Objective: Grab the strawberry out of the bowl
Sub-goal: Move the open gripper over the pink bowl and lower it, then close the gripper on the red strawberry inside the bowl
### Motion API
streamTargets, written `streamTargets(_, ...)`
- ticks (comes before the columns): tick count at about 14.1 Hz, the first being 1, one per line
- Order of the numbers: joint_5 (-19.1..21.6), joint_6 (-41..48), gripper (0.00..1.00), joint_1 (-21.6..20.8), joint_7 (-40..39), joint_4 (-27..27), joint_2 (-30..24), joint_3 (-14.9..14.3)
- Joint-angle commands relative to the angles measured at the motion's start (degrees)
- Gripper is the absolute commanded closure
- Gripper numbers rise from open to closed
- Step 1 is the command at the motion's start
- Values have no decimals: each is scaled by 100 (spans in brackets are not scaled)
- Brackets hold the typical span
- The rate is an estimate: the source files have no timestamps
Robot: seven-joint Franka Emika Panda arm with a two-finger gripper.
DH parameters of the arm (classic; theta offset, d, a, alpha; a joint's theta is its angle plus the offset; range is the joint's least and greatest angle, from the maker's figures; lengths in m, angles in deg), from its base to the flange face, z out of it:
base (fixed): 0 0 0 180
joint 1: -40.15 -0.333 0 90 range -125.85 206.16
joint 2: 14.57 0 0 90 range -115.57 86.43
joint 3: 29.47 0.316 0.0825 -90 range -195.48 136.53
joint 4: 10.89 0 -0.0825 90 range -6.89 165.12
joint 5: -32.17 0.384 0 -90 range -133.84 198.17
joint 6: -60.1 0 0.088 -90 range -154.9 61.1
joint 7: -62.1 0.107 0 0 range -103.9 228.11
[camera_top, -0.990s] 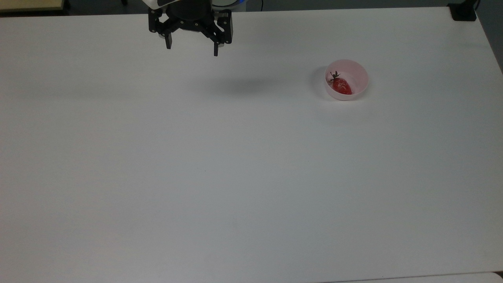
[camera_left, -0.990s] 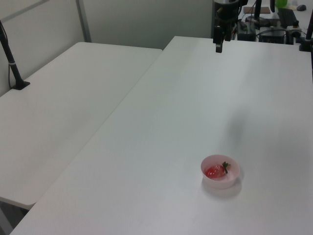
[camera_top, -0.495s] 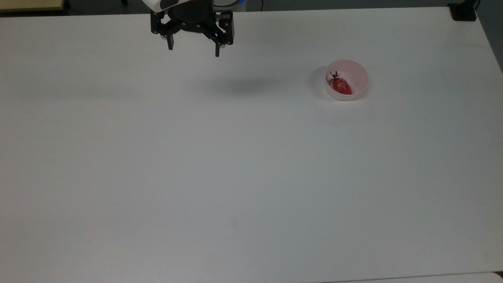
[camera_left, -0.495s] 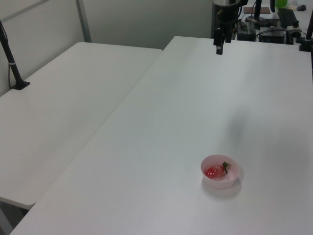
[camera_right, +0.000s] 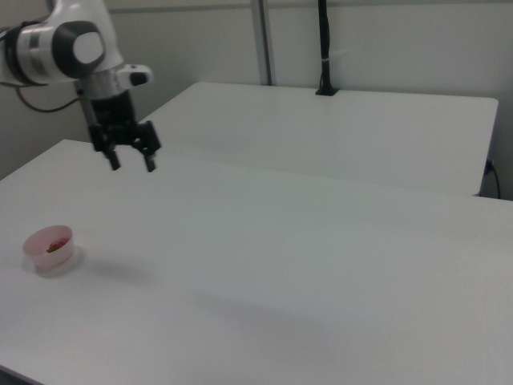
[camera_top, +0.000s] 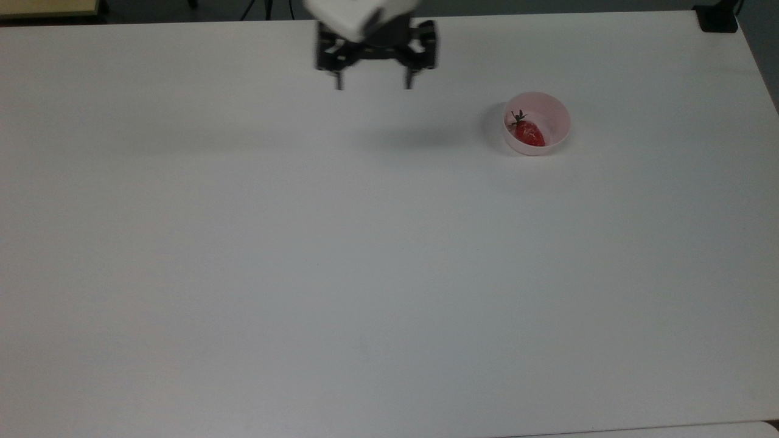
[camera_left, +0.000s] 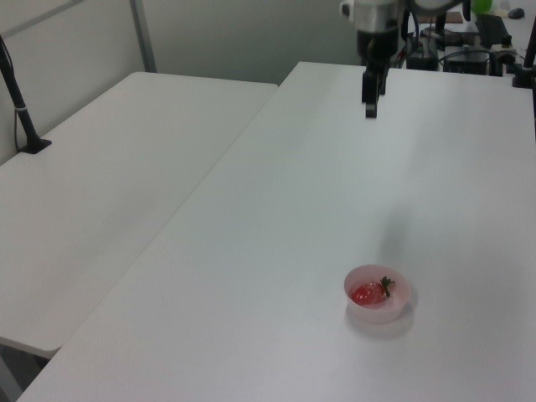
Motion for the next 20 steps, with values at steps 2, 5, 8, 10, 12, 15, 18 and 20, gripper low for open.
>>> streamTargets(2, 345, -393, 0, -1007, -185, -41, 458, -64)
streamTargets(5, 336, -746, 0, -1491, -185, -32, 861, -38)
streamTargets(8, 301, -1176, 3, -1939, -132, -41, 1257, -47)
streamTargets(10, 249, -1432, 6, -2291, -132, -41, 1521, -47)
streamTargets(12, 231, -1442, 6, -2380, -202, -41, 1575, -47)
streamTargets(15, 231, -1433, 13, -2494, -438, 12, 1592, -38)
streamTargets(18, 222, -1406, 18, -2521, -729, 143, 1610, -38)
streamTargets(20, 100, -1415, 19, -2529, -791, 231, 1636, -29)
